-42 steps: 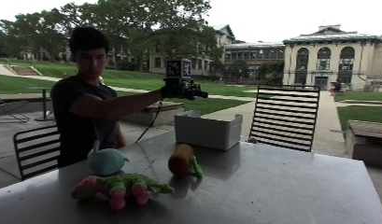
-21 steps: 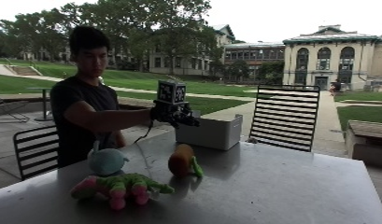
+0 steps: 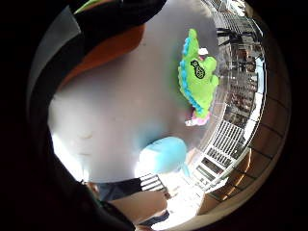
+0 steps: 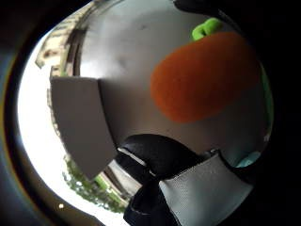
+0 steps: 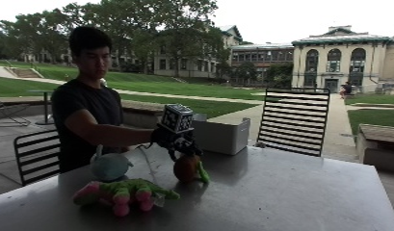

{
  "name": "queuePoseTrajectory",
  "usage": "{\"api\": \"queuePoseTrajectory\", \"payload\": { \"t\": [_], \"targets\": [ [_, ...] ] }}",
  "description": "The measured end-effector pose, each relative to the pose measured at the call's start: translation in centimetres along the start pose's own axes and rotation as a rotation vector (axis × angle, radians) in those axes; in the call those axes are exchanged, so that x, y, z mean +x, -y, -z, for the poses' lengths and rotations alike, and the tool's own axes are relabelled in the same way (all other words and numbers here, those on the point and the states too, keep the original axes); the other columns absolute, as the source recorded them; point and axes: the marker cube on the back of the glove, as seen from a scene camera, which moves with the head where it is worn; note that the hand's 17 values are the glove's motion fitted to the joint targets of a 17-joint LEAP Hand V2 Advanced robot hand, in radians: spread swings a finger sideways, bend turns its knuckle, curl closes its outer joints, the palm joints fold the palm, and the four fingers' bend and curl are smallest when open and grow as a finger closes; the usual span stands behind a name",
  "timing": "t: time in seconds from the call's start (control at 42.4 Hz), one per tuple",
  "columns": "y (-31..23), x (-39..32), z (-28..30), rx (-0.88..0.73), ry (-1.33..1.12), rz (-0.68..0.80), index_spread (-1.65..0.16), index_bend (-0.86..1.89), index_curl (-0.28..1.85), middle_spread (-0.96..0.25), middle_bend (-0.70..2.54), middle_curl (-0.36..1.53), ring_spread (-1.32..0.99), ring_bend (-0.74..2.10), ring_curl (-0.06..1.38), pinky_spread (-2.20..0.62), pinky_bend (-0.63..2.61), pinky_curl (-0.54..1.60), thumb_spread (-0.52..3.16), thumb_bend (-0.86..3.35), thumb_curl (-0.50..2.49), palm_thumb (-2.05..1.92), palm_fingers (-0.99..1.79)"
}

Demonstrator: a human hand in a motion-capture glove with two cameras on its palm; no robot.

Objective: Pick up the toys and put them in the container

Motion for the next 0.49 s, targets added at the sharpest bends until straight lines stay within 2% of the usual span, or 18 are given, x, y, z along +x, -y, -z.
{"api": "queuePoseTrajectory", "payload": {
  "t": [0.306,0.448,0.495],
  "targets": [
    [0.6,0.8,-2.3,-0.075,-0.074,-0.025,-0.35,0.34,0.46,-0.17,0.14,0.29,-0.05,0.08,0.05,0.06,1.03,0.42,0.98,-0.02,0.23,0.0,-0.06],
    [1.4,1.4,-2.8,-0.03,-0.117,-0.031,-0.35,0.44,0.5,-0.17,0.1,0.26,-0.04,0.08,0.02,-0.07,1.32,0.48,1.04,0.04,0.26,0.14,0.02],
    [0.6,1.7,-1.9,0.033,-0.101,-0.021,-0.36,0.42,0.49,-0.17,0.04,0.23,-0.05,0.16,0.03,-0.2,1.53,0.5,1.06,0.07,0.27,0.2,0.16]
  ]
}}
